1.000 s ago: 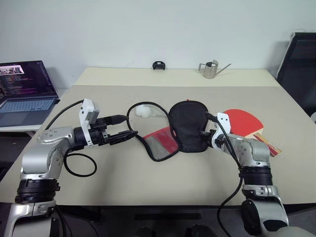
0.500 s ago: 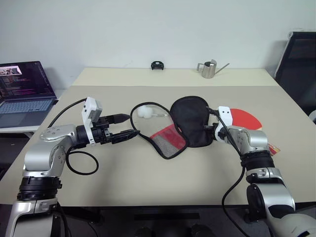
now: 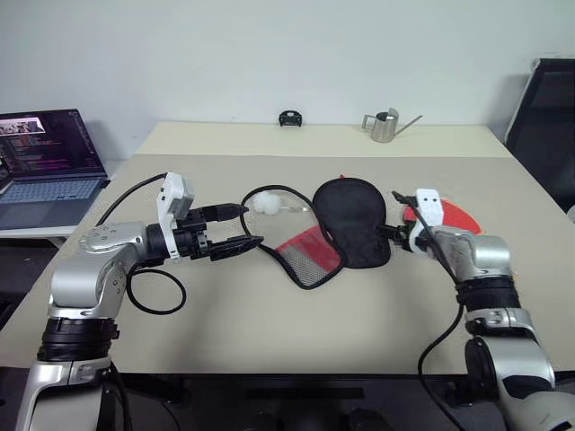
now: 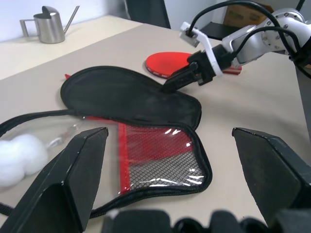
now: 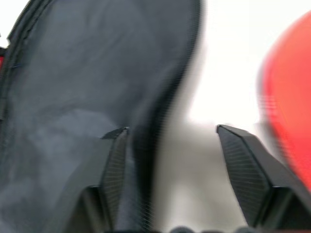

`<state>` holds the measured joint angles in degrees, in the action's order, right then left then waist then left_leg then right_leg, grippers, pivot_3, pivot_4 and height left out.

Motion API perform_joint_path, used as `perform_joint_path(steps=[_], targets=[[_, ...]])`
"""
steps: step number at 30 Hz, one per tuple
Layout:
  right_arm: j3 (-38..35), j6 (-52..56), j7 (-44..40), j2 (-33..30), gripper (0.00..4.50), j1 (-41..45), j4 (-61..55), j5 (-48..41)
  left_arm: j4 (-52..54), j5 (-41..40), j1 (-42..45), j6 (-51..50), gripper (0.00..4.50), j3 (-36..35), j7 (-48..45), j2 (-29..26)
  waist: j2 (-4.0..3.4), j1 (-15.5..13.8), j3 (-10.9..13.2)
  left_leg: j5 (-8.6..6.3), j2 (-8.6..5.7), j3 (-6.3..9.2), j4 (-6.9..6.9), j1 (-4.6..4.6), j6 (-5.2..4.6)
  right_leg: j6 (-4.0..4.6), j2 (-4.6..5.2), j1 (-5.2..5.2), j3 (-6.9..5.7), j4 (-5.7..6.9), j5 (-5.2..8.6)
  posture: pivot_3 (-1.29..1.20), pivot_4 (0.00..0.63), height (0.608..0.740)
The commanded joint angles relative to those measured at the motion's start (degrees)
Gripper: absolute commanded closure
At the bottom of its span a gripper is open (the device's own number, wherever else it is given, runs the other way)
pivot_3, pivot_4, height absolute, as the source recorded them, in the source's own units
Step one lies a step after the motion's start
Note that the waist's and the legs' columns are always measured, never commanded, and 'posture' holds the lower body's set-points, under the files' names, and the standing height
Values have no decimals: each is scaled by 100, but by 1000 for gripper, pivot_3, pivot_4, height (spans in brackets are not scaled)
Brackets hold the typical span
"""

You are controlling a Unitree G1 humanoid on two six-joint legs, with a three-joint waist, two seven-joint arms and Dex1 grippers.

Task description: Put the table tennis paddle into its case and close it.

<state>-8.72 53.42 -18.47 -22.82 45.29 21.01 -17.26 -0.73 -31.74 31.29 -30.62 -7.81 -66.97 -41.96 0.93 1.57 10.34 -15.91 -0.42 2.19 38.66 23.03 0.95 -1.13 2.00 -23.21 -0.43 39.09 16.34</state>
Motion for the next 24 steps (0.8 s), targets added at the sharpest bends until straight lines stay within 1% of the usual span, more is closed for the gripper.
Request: perform_joint_path(steps=[1, 4, 6, 9, 11, 12, 18, 21, 24], targets=[[-151, 103, -745, -369, 1499, -267, -1075, -479, 332, -178, 158, 64, 0, 36, -94, 52, 0, 3, 0, 0, 0, 0, 0, 0, 0, 0, 0, 0, 0, 1, 0, 0, 150, 740], [-183, 44, -1254, -816, 1499, -697, -1712, -655, 480, -145, 207, 109, 0, 169, -116, 98, 0, 9, 0, -1, 1, -1, 0, -1, -1, -1, -1, 0, 0, 1, 0, 0, 150, 740], [-280, 49, -1452, -1064, 1499, -921, -1904, -739, 554, -73, 251, 166, 0, 293, -105, 129, 0, 9, 0, -1, 0, -1, 0, -2, -1, -1, -1, 1, 0, 1, 0, 0, 150, 740], [-393, -204, -1755, -1541, 905, -1211, -1887, -702, 583, -33, 460, 156, 0, 443, 75, 325, 1, 1, 1, -1, 0, 0, 3, -4, -2, -1, -1, 5, -1, 3, 0, 0, 150, 740], [-392, -497, -2051, -1855, 243, -1397, -1783, -645, 597, -108, 592, 107, 0, 495, 131, 469, 1, -4, 1, -1, -1, 0, 6, -4, -2, -1, -2, 6, 0, 4, 0, 0, 150, 740], [-414, -625, -2193, -1987, 32, -1483, -1697, -641, 625, -184, 651, 38, 0, 519, 137, 533, 1, -4, 1, -1, -1, -1, 7, -3, -2, -1, -2, 6, 0, 4, 0, 0, 150, 740], [-308, -1478, -2748, -2595, 32, -1703, -683, -328, 582, -25, 906, 80, 0, 854, 102, 717, 2, 10, 1, -1, 0, -4, 7, -5, -2, -1, -4, 8, 1, 4, 0, 0, 150, 740], [-244, -1722, -2977, -2726, 32, -1652, -252, -236, 502, 116, 1001, 115, 0, 998, 112, 731, 1, 15, 1, -1, 2, -10, 7, -8, -2, -1, -6, 8, 6, 6, 0, 0, 150, 740], [-109, -2079, -3286, -2827, 32, -1491, 429, -45, 513, 90, 1042, 122, 0, 1058, 59, 793, 1, 17, 1, 0, 3, -12, 7, -10, -2, -1, -7, 8, 8, 7, 0, 0, 150, 740]])
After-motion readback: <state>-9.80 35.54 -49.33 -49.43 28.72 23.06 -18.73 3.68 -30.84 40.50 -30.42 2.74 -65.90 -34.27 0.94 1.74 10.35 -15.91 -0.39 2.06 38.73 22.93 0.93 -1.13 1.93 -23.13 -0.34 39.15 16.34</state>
